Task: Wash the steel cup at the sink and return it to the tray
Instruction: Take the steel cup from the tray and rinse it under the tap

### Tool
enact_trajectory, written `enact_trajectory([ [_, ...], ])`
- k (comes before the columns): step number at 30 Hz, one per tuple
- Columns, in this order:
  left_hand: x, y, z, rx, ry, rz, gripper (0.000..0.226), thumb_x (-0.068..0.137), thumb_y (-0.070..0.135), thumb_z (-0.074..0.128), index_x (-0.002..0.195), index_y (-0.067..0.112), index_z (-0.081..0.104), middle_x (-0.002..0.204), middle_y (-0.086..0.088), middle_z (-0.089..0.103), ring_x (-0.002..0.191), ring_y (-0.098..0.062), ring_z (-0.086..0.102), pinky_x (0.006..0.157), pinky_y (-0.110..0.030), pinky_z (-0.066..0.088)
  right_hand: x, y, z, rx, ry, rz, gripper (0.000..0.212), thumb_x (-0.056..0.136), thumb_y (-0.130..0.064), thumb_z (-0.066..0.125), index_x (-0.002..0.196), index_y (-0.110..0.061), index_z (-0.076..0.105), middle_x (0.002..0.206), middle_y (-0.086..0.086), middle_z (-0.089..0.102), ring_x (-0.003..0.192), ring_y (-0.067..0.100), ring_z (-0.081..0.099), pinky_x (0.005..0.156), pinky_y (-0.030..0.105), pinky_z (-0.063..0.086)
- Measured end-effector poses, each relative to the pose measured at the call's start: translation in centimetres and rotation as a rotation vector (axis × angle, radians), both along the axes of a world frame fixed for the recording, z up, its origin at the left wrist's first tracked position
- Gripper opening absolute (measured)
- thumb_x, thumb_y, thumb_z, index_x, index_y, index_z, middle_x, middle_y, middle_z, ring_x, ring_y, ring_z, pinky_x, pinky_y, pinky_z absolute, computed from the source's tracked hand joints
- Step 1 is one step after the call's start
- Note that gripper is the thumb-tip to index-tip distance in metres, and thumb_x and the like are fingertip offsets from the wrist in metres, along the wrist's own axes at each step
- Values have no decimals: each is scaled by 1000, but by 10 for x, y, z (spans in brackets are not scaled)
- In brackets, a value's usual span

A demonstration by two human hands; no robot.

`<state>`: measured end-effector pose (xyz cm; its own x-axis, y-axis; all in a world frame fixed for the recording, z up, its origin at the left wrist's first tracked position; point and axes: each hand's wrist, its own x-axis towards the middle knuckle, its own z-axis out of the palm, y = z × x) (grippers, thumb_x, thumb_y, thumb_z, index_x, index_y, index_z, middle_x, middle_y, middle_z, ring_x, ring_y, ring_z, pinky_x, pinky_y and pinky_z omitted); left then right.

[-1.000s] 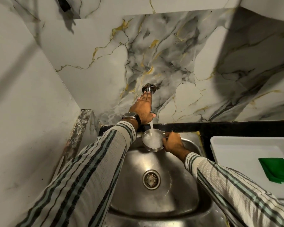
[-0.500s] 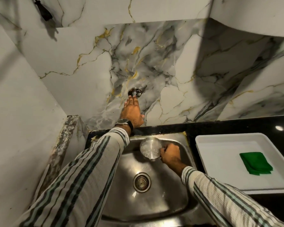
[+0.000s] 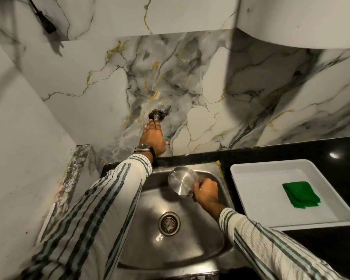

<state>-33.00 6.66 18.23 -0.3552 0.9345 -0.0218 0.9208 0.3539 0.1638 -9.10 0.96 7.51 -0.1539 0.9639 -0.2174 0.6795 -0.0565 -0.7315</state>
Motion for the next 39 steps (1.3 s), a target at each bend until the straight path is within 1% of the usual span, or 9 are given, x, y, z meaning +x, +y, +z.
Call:
enact_trajectory([
  [3,0,-1,1,2,-9,6,105,101,38,68,171,0,-1,179,-26,7,167,-43,12,138,-46,12,-1,-9,-2,-2,39,7,30,103,-21,58,93,-5,81,82,15,82,76,31,80,75,46,69],
  [6,1,-1,1,12,-1,7,106,100,38,69,171,0,0,178,-27,10,167,-43,14,137,-46,13,-2,-4,5,29,66,-5,27,103,-21,60,97,-7,82,88,13,82,82,29,80,80,45,69],
  [11,3,-1,3,17,-15,22,107,99,37,72,171,1,2,178,-26,13,166,-45,15,137,-49,18,16,4,2,-27,161,-104,26,105,-17,60,99,-1,79,87,20,80,79,37,80,76,55,68],
  [17,4,-1,1,24,-28,35,106,98,35,72,171,2,3,178,-26,12,166,-45,14,137,-49,18,17,-24,-15,8,-11,26,29,101,-21,60,92,-4,81,84,15,82,79,30,80,78,39,67],
  [24,6,-1,2,14,-18,39,106,99,36,72,171,2,2,178,-26,13,166,-45,16,137,-49,18,14,-1,-1,59,6,-7,29,105,-20,57,110,-4,81,100,18,82,94,34,80,89,46,66],
  [29,8,-4,4,9,3,32,104,100,35,71,171,0,3,176,-28,16,165,-45,18,137,-49,19,25,-7,-13,43,-130,100,32,106,-21,52,111,-2,77,102,23,81,97,41,79,92,49,65],
  [34,10,-6,9,-4,2,34,103,101,36,69,170,-1,3,176,-28,15,165,-45,17,137,-49,18,14,2,10,238,-268,259,27,105,-25,53,106,-12,76,97,11,80,88,28,78,84,42,66],
  [37,12,-7,11,2,-3,37,103,101,35,70,171,0,3,176,-28,16,165,-44,17,137,-48,18,3,15,33,360,-349,370,31,111,-29,46,123,-15,71,102,9,79,94,28,78,84,41,65],
  [39,12,-9,12,3,-13,37,103,101,35,70,171,0,2,177,-27,15,165,-44,17,137,-48,18,-2,25,47,470,-512,493,43,109,-22,52,151,-10,55,117,13,76,107,34,76,90,43,62],
])
